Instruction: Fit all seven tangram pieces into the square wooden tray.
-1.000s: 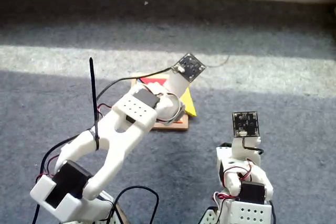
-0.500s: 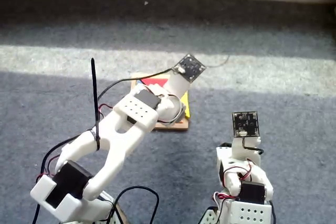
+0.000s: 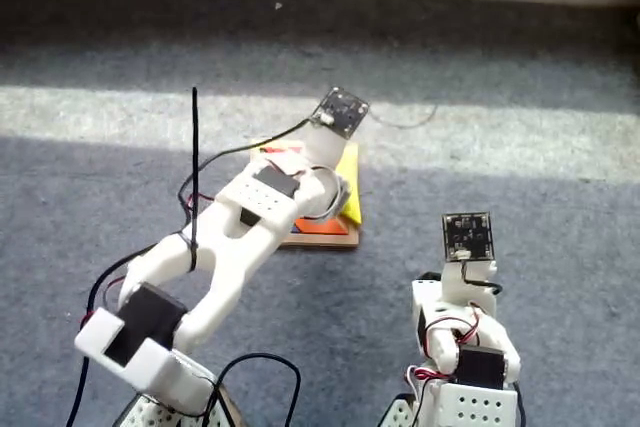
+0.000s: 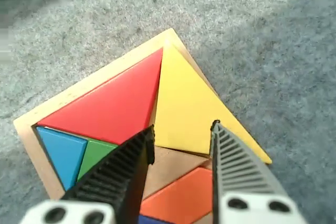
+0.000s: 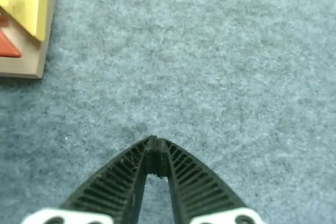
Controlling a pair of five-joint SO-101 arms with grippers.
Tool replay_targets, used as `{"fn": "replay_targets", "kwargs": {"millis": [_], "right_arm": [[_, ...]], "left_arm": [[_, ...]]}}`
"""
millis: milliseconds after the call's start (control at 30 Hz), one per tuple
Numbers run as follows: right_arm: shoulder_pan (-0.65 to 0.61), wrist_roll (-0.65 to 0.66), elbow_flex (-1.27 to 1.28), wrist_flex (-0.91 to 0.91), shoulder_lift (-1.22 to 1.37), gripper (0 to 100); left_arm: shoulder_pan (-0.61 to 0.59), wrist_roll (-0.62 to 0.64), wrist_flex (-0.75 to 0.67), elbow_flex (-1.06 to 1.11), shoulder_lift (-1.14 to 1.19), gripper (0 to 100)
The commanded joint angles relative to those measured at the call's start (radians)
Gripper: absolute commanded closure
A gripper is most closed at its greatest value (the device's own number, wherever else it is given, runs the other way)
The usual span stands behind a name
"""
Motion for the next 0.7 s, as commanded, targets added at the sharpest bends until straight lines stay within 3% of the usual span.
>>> {"fn": "replay_targets", "kwargs": {"millis": [0,267,400,667], "right_arm": [[0.012,0.0,0.03,-0.005,-0.016,98.8],[0.012,0.0,0.03,-0.005,-0.016,98.8],[0.012,0.0,0.03,-0.005,-0.016,98.8],[0.012,0.0,0.03,-0.005,-0.016,98.8]], "left_arm": [[-0.012,0.005,-0.015,-0.116,0.096,82],[-0.012,-0.009,0.163,-0.234,0.165,82],[-0.013,-0.104,0.27,-0.268,0.179,83],[-0.038,-0.172,0.347,-0.268,0.173,90]]}}
